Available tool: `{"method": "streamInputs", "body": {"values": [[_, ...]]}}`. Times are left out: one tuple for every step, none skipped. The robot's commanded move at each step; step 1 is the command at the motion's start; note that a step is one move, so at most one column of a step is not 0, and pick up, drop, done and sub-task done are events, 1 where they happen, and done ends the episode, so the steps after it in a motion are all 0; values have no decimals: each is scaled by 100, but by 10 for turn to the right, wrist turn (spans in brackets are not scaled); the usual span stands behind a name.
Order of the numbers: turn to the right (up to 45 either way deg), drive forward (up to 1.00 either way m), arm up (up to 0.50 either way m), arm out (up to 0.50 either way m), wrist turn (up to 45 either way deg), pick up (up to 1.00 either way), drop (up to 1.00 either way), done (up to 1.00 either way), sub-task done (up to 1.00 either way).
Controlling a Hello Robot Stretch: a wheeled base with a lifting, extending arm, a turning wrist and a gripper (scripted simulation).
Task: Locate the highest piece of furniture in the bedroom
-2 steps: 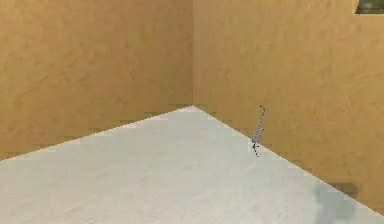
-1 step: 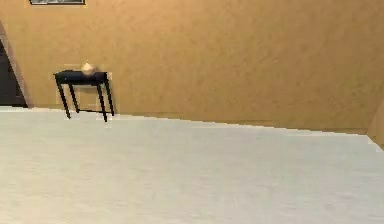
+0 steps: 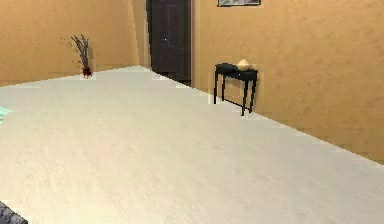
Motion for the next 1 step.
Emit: {"method": "streamInputs", "body": {"values": [[0, 65, 0, 0, 0, 0, 0, 0, 0]]}}
